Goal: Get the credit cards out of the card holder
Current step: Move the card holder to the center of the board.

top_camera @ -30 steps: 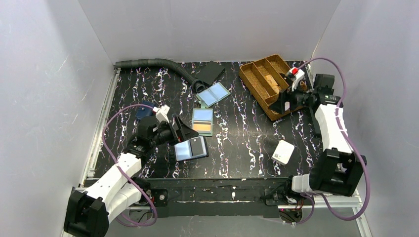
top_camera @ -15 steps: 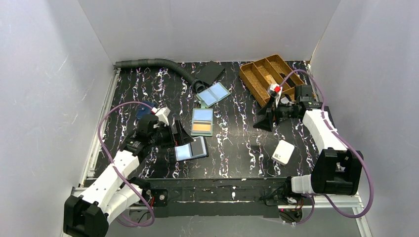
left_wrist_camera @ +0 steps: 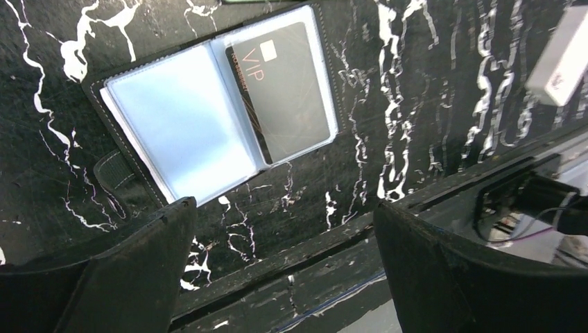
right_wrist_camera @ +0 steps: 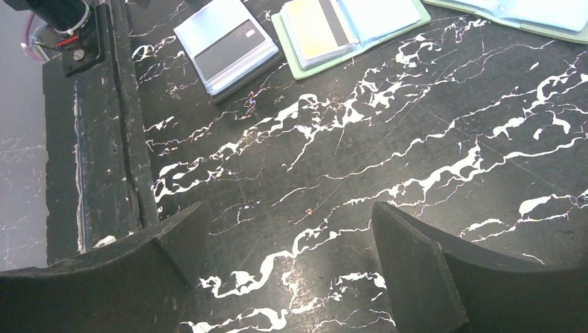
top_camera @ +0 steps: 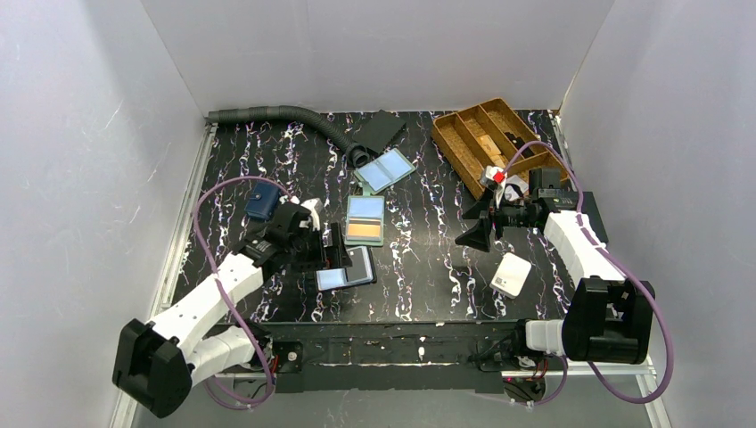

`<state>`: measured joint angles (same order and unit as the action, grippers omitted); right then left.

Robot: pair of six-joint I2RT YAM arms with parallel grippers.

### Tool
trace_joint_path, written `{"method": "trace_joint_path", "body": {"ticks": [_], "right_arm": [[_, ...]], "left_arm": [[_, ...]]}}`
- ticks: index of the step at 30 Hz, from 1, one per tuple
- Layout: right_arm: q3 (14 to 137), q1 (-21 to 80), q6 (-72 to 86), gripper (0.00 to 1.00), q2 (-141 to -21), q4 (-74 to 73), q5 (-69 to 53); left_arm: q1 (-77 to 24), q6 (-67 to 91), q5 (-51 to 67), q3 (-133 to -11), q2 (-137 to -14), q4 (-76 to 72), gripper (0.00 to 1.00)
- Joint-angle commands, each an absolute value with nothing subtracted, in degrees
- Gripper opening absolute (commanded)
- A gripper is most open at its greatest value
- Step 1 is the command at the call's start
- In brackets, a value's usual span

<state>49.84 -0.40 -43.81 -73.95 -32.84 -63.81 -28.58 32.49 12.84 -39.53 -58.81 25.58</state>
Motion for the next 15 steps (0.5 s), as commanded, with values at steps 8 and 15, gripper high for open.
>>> {"method": "trace_joint_path", "body": {"ticks": [8, 15], "right_arm": [[51.04, -0.62, -45.71, 0.95, -73.62, -33.03, -63.83], [51.05, -0.61, -46.23, 0.95, -73.96, -33.42, -64.07]], "left_arm": [[-35.24, 31.57, 3.87, -43.3, -65.44, 31.18, 0.96], [-35.26, 30.72, 5.97, -40.75, -68.98, 25.85, 0.97]]}}
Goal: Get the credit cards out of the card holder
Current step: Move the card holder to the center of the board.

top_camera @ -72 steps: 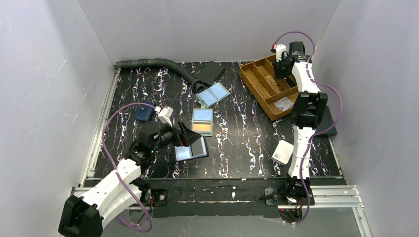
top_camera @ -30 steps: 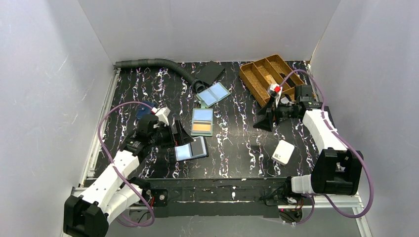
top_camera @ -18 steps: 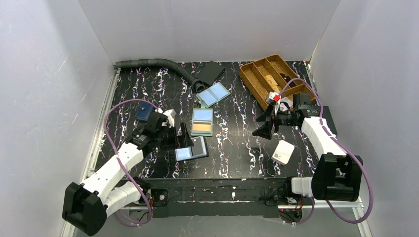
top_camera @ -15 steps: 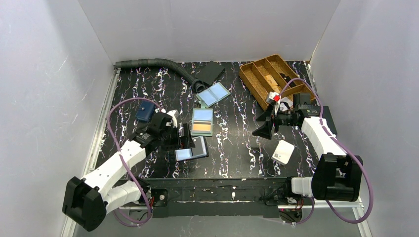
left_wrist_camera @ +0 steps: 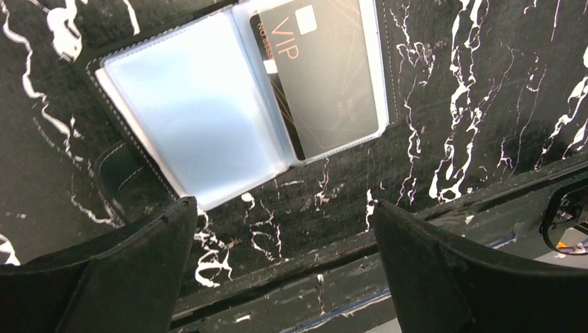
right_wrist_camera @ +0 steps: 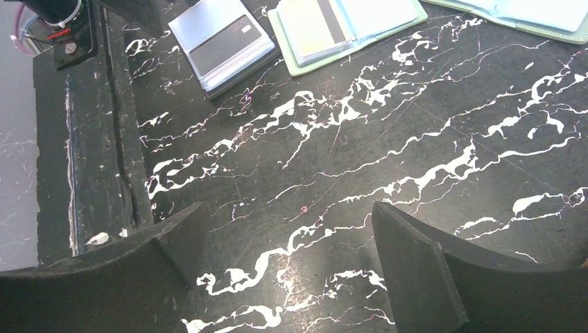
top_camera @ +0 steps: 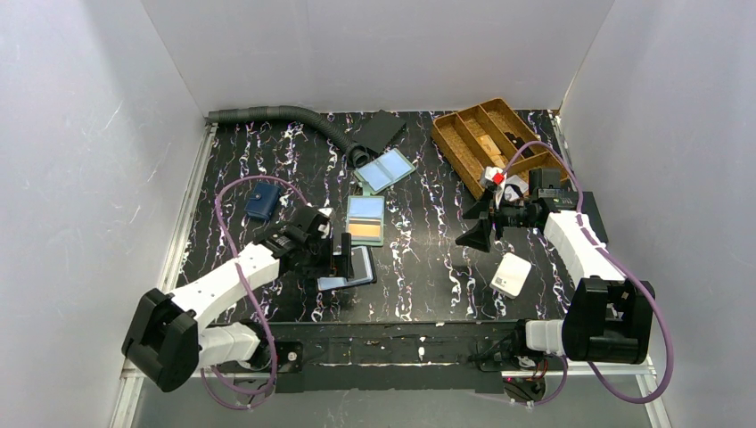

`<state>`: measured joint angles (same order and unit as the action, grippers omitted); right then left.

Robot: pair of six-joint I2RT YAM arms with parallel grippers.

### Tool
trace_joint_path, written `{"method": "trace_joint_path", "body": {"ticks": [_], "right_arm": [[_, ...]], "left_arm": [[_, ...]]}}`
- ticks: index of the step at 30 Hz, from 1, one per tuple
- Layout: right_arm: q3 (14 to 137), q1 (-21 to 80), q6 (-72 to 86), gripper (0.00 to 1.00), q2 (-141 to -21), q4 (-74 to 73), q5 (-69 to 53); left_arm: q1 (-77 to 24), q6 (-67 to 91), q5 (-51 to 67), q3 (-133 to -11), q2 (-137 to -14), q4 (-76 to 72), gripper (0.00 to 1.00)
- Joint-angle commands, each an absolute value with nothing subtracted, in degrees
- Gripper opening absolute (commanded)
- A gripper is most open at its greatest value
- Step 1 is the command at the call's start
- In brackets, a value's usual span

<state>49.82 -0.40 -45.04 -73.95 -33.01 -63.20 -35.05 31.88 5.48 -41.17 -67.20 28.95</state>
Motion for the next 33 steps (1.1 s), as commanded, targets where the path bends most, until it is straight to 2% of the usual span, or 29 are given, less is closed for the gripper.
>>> {"method": "trace_joint_path", "body": {"ticks": [1, 5, 8, 13, 15, 16, 19, 21, 25, 33], "right_arm": [[51.06, -0.61, -46.34, 0.95, -74.18, -33.59, -64.07], [51.15, -0.62, -46.74, 0.95, -74.94, -33.87, -63.95], [51.46, -0.53, -47.16, 0.95, -75.89, -34.33, -63.84], [51.86, -0.06, -47.79, 0.94, -76.78, -35.22, -63.19], [51.86, -0.08, -47.87, 0.95, -76.8, -35.26, -63.12], [51.84, -0.05, -47.94, 0.94, -77.09, -35.29, -63.1], [51.94, -0.09, -47.91, 0.95, -77.47, -35.33, -63.19], [52.02, -0.09, -48.03, 0.94, -77.67, -35.51, -63.2], [52.07, -0.08, -48.35, 0.94, -77.74, -35.77, -63.01], [52.36, -0.04, -48.86, 0.95, -78.08, -36.44, -63.61]], "left_arm": [[-35.12, 30.68, 6.43, -40.16, -69.65, 24.17, 0.97], [-34.64, 30.33, 5.81, -42.04, -72.92, 23.99, 0.92], [-34.63, 32.41, 9.89, -42.45, -66.99, 22.4, 0.9], [-35.47, 42.56, 17.92, -33.49, -61.37, 13.92, 0.84], [-37.81, 41.85, 14.06, -34.63, -61.06, 16.83, 0.82], [-42.16, 40.25, 9.01, -37.96, -64.07, 21.23, 0.66], [-49.8, 38.8, -0.9, -44.43, -70.63, 29.38, 0.62], [-53.55, 39.96, -3.5, -47.84, -75.7, 33.63, 0.55], [-57.21, 44.07, -5.9, -49.37, -82.11, 35.96, 0.53], [-55.94, 44.95, -12.49, -50.31, -89.93, 30.54, 0.47]]}}
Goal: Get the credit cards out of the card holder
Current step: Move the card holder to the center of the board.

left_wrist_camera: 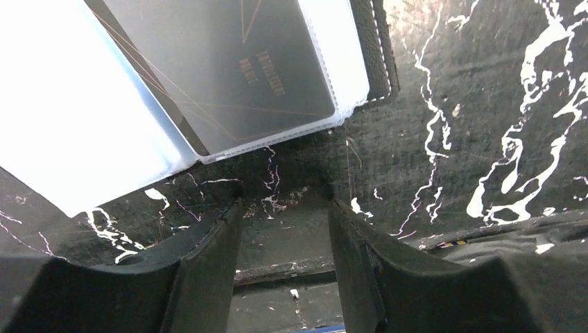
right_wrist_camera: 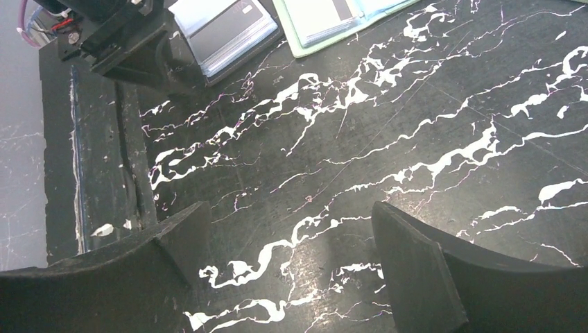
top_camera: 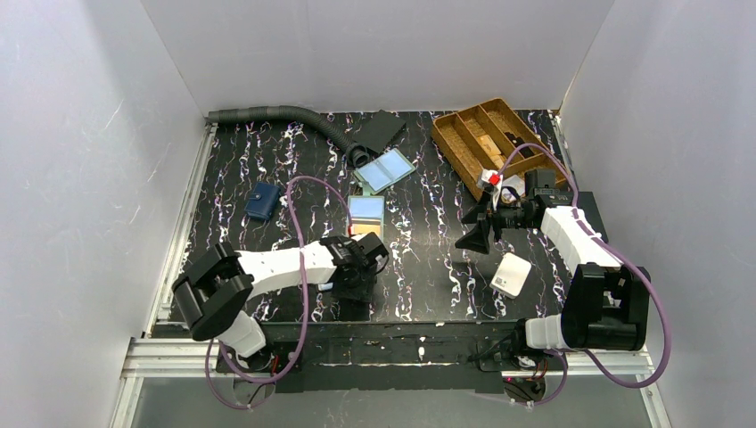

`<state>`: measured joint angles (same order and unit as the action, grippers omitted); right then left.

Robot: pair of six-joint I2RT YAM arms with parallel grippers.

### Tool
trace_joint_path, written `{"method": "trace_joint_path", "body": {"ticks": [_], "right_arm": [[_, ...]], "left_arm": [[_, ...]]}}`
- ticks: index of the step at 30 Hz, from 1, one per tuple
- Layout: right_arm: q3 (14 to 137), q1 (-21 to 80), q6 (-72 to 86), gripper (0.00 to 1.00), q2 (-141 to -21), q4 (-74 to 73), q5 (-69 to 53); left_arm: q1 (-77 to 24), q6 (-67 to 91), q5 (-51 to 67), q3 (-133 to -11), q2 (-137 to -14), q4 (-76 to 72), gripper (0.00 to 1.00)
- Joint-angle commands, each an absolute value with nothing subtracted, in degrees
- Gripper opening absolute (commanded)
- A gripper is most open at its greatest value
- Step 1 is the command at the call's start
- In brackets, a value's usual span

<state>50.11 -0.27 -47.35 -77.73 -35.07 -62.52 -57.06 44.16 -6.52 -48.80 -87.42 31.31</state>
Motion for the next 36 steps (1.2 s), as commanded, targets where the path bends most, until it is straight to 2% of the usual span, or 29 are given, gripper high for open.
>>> {"method": "trace_joint_path", "body": {"ticks": [1, 5, 11, 18, 20, 25, 31, 36], "right_arm": [[52.45, -0.01, -48.99, 0.95, -78.05, -36.66, -63.63], [52.55, -0.08, -49.64, 0.95, -77.75, -37.33, -63.61], [52.81, -0.05, -50.21, 0.95, -77.8, -37.99, -63.9], [52.91, -0.06, -50.86, 0.95, -77.52, -38.57, -63.31], [52.95, -0.05, -50.95, 0.95, -77.59, -38.69, -63.07], [53.06, -0.08, -51.21, 0.95, -77.82, -38.94, -62.9], [53.4, -0.04, -51.81, 0.95, -78.85, -39.95, -62.55], [53.39, -0.08, -52.04, 0.95, -78.56, -40.14, -61.0]], "left_arm": [[-55.04, 44.91, -12.25, -50.82, -91.5, 30.0, 0.47], [-51.45, 46.66, -14.17, -52.87, -96.23, 29.62, 0.44], [-37.73, 45.02, -10.11, -54.66, -100.04, 22.55, 0.43], [-24.99, 41.88, -2.44, -70.09, -111.56, 24.53, 0.42], [-22.28, 40.89, -0.48, -75.13, -114.89, 26.56, 0.38], [-17.44, 39.89, -0.46, -82.22, -117.61, 27.97, 0.37], [-11.97, 36.6, 7.56, -91.76, -122.45, 29.69, 0.37], [-10.28, 33.3, 11.32, -91.3, -117.04, 26.6, 0.39]]}}
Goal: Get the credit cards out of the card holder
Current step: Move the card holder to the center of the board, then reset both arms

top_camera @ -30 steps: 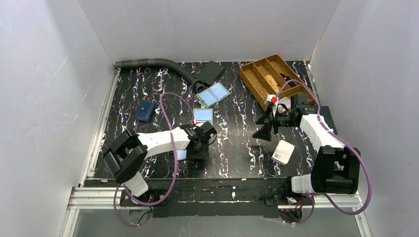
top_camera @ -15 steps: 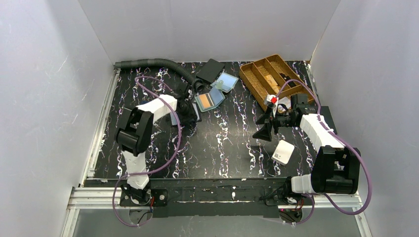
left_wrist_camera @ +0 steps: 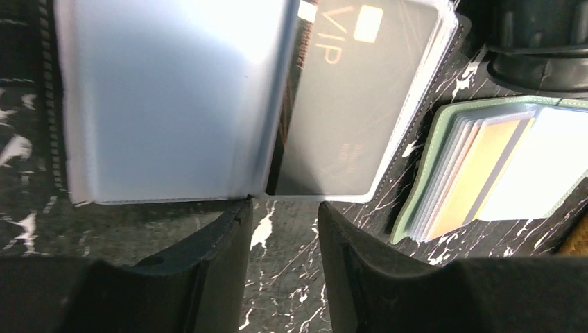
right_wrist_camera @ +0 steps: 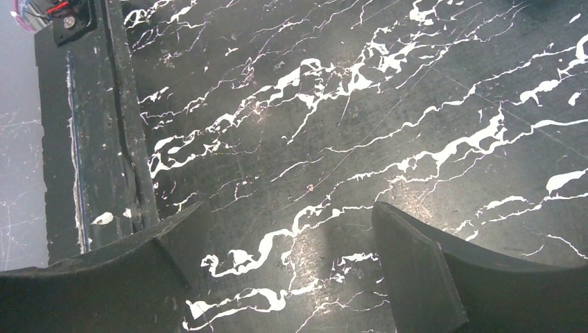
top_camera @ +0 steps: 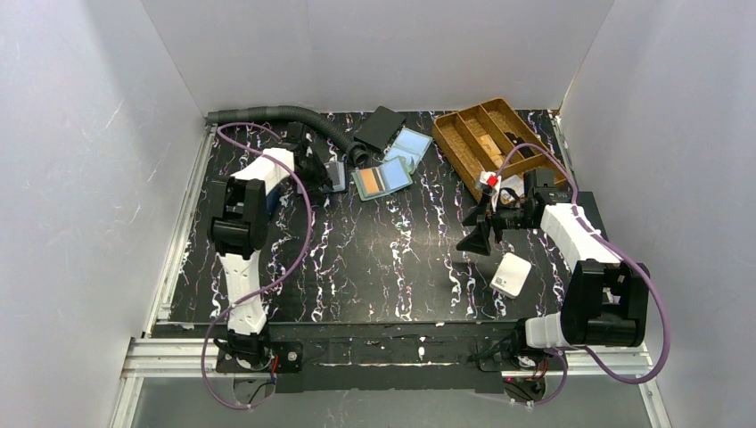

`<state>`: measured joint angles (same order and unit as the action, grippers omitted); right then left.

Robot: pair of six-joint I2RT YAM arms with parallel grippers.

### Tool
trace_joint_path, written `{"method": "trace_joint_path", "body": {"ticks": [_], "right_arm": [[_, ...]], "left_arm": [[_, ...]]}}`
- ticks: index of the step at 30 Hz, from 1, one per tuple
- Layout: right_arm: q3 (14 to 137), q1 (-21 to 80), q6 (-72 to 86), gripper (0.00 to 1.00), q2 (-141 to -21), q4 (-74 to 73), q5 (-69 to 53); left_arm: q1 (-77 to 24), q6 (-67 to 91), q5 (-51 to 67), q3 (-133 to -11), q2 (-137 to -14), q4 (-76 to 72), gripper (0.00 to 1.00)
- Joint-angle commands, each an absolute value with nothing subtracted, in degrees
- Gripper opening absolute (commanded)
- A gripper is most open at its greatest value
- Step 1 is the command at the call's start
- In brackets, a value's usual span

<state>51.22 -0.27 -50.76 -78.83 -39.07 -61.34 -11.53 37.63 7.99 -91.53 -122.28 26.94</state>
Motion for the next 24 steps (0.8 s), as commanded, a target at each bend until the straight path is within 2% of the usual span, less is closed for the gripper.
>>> {"method": "trace_joint_path", "body": {"ticks": [1, 4, 7, 9, 10, 12, 19, 24], "right_arm": [[53.43, -0.04, -52.04, 0.95, -78.38, -39.99, -60.62], [53.84, -0.08, -51.32, 0.95, -77.66, -39.4, -59.21], [54.4, -0.84, -48.48, 0.95, -76.65, -37.69, -57.06], [55.31, -1.85, -46.25, 0.96, -75.79, -36.31, -54.97], [56.21, -2.3, -44.14, 0.96, -74.98, -35.21, -52.95], [58.0, -2.85, -41.55, 0.97, -74.06, -34.13, -50.51], [65.58, -5.6, -30.1, 0.98, -72.18, -29.59, -40.47], [72.83, -7.76, -17.17, 0.98, -73.96, -27.77, -38.17]], "left_arm": [[-10.02, 33.12, 11.48, -89.8, -114.54, 25.25, 0.39], [-9.16, 31.39, 13.13, -84.16, -106.18, 20.66, 0.44], [-8.23, 27.73, 15.75, -78.24, -96.83, 17.31, 0.54], [-7.6, 26.52, 16.93, -73.48, -89.8, 15.42, 0.65], [-7.08, 26.43, 17.61, -70.57, -85.24, 14.21, 0.79], [-5.89, 26.57, 19.54, -66.82, -78.81, 13.18, 0.96], [4.35, 30.9, 35.46, -57.18, -62.36, 14.46, 0.98], [5.54, 27.74, 36.18, -54.5, -54.69, 20.96, 0.98]]}}
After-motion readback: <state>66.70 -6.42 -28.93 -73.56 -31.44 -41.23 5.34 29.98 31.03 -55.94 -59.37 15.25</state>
